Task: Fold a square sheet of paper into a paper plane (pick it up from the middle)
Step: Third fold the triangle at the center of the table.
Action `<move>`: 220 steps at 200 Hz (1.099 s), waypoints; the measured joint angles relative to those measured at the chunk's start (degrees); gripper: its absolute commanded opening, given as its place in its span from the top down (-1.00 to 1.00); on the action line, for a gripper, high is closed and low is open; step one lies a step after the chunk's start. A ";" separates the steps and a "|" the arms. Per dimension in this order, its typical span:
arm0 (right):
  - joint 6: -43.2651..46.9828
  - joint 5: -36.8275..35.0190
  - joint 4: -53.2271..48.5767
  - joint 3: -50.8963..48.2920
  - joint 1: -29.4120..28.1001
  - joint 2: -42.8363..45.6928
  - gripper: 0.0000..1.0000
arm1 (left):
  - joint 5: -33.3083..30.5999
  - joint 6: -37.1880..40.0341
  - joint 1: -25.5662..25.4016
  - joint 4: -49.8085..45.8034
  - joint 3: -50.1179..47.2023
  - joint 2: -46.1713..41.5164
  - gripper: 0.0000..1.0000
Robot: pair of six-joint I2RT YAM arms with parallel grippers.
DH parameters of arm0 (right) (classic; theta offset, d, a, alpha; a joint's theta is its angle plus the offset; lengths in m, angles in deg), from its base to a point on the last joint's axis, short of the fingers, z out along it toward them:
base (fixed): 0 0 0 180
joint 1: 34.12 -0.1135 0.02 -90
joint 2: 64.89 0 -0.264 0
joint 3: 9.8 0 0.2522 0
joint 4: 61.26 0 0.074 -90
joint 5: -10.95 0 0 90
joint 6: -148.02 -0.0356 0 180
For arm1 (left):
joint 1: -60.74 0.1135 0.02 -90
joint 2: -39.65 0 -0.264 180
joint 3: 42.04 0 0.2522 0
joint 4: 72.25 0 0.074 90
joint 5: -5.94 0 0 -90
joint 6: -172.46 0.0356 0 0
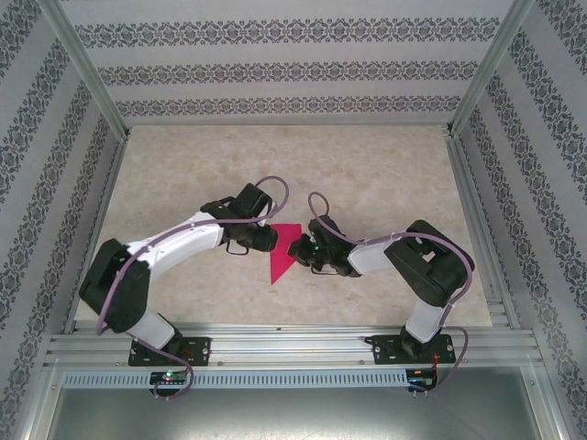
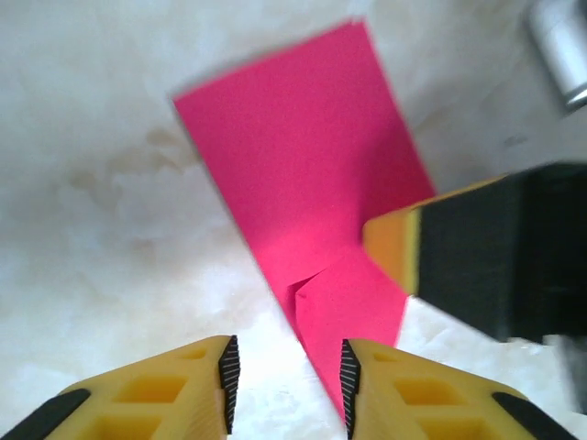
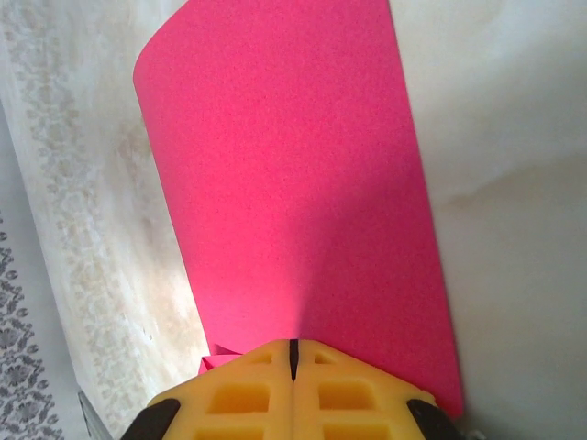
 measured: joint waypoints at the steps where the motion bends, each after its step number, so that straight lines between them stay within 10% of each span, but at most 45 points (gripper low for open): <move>1: -0.22 -0.24 0.02 -0.07 -0.09 0.04 0.97 | -0.02 0.00 0.00 0.02 0.00 -0.15 0.40; 87: -4.11 -3.37 1.92 -1.77 -1.09 0.94 0.91 | 22.62 -15.89 -0.96 14.38 -13.18 -0.17 0.68; 220: 3.54 1.46 -6.16 1.73 -0.04 5.16 0.87 | 18.38 -15.76 -1.20 14.95 -12.92 8.70 0.81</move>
